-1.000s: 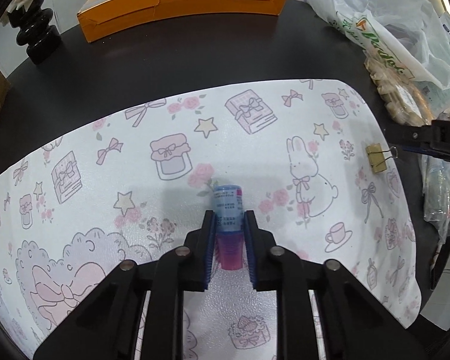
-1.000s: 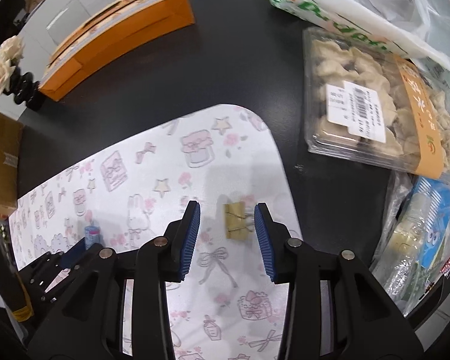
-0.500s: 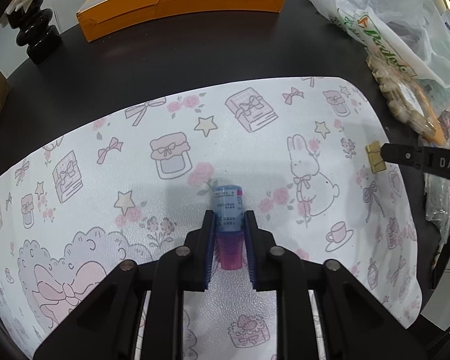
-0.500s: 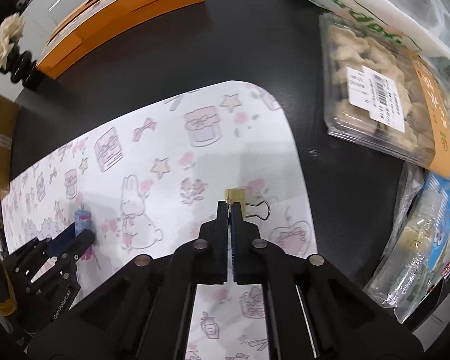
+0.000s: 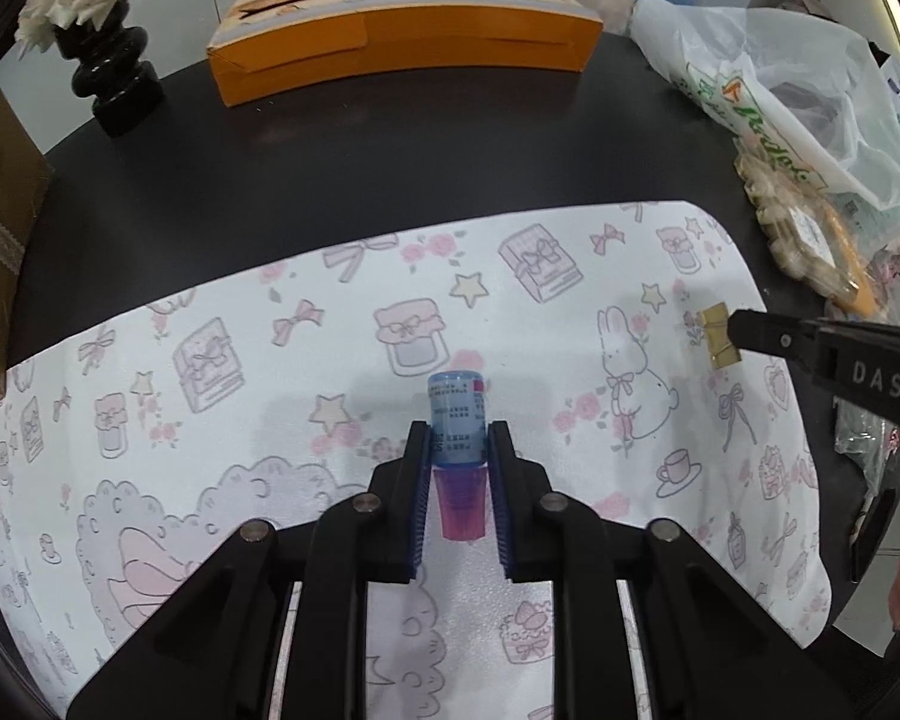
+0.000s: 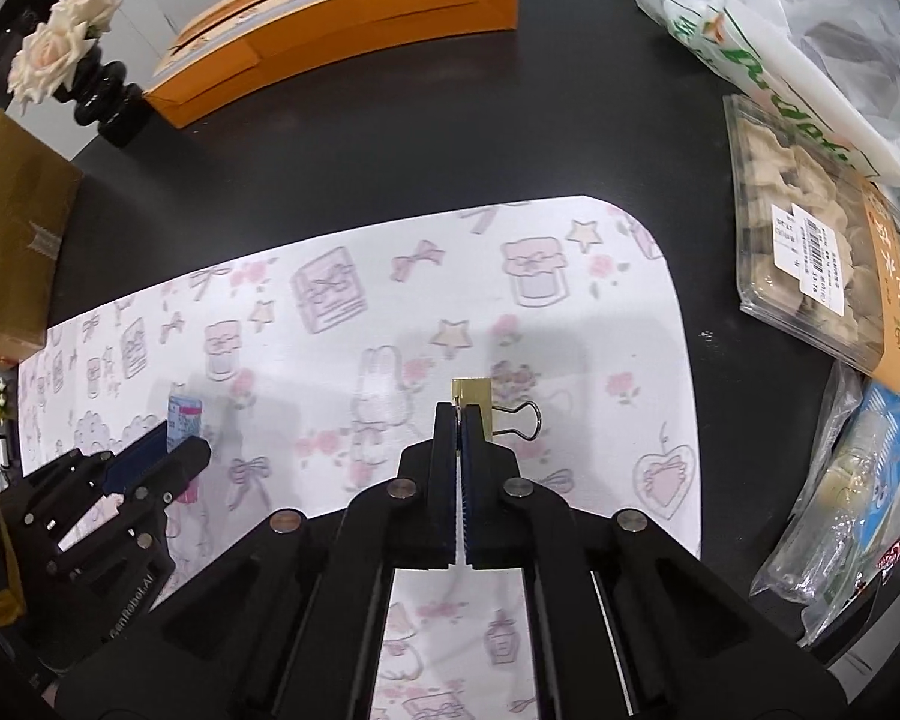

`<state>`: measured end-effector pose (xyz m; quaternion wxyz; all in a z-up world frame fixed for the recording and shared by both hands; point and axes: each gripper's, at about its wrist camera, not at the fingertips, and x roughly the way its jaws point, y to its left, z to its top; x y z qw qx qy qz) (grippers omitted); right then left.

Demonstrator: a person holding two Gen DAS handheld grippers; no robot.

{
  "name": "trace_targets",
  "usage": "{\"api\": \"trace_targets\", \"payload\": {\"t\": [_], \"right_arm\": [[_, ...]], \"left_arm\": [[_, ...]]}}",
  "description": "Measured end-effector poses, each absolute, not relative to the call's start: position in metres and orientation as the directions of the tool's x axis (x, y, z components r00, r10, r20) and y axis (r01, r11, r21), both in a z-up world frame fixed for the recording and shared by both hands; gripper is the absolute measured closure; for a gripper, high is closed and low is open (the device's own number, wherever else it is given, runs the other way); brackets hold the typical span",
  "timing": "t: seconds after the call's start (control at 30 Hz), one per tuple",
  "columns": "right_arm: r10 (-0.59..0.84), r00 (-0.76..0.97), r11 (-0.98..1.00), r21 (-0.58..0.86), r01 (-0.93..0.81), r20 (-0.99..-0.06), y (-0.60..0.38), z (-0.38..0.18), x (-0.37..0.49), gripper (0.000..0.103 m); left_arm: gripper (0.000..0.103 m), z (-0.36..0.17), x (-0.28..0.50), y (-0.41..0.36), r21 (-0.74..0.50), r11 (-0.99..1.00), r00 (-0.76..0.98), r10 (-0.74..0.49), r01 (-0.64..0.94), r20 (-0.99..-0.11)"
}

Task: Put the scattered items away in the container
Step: 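Lift the bottle and binder clip and carry both tools over the box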

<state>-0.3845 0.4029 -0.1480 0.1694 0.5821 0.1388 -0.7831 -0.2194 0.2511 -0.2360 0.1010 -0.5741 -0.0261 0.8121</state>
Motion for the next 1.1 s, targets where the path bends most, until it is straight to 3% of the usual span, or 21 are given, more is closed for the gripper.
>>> {"api": "trace_targets", "payload": {"t": [0.67, 1.1], "right_arm": [[-0.219, -0.300, -0.865, 0.042, 0.499, -0.929, 0.269, -0.123, -0.316, 0.102], [-0.302, -0.334, -0.775, 0.027, 0.631, -0.893, 0.123, -0.055, -0.266, 0.102]], "left_arm": [[0.085, -0.150, -0.220, 0.129, -0.176, -0.984, -0.452, 0.172, -0.034, -0.875], [0.085, -0.081, -0.226, 0.011, -0.210, -0.976, -0.551, 0.139, 0.066, -0.822]]}}
